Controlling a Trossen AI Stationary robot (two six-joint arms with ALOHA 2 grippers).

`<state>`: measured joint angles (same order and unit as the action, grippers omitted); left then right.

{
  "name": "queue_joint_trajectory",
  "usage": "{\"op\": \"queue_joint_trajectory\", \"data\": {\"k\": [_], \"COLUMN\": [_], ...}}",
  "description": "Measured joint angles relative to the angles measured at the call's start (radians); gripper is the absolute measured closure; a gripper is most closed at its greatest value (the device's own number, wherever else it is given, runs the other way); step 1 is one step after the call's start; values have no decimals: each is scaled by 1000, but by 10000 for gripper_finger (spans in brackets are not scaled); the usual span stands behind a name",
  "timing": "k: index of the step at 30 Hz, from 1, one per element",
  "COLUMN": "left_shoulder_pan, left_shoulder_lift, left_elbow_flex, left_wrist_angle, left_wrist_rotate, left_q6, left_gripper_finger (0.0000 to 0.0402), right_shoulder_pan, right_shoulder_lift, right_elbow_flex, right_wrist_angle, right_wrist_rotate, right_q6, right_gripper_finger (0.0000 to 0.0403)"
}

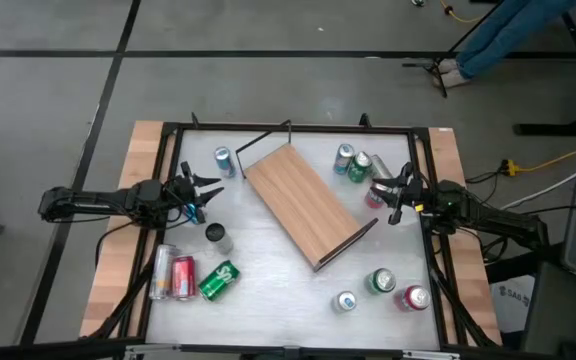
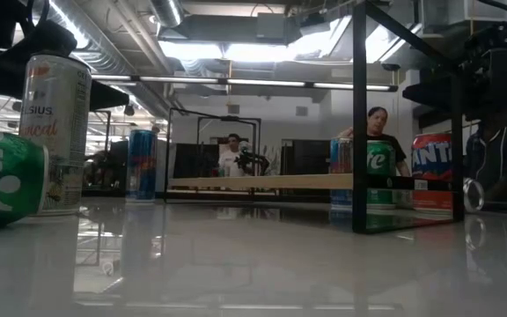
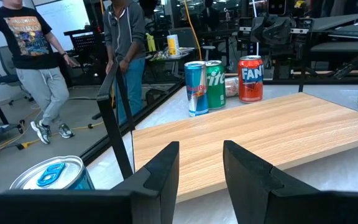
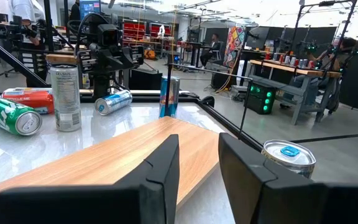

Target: Place canned beverage on shelf

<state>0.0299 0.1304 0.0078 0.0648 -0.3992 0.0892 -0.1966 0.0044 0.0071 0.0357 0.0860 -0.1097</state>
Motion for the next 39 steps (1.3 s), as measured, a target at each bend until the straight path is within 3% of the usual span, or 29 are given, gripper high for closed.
{"op": "queue_joint_trajectory", "data": {"k": [24, 29, 34, 39], "left_shoulder_pan": [0, 0, 0, 0], "left_shoulder_lift": [0, 0, 0, 0], "left_elbow_flex": [0, 0, 0, 0], "left_wrist_angle": [3, 88, 212, 216], "left_wrist_rotate": [0, -1, -45, -64], "left_q6": [0, -1, -79, -165], "left_gripper_finger": [289, 289, 287, 256], "right_shoulder_pan": [0, 0, 0, 0], "right_shoulder_lift": [0, 0, 0, 0], "right_elbow_flex": [0, 0, 0, 0], "right_wrist_angle": [2, 8, 9, 11], "right_wrist_rotate": [0, 0, 0, 0], "right_q6": [0, 0, 0, 0], "right_gripper_finger": [299, 299, 299, 299]}}
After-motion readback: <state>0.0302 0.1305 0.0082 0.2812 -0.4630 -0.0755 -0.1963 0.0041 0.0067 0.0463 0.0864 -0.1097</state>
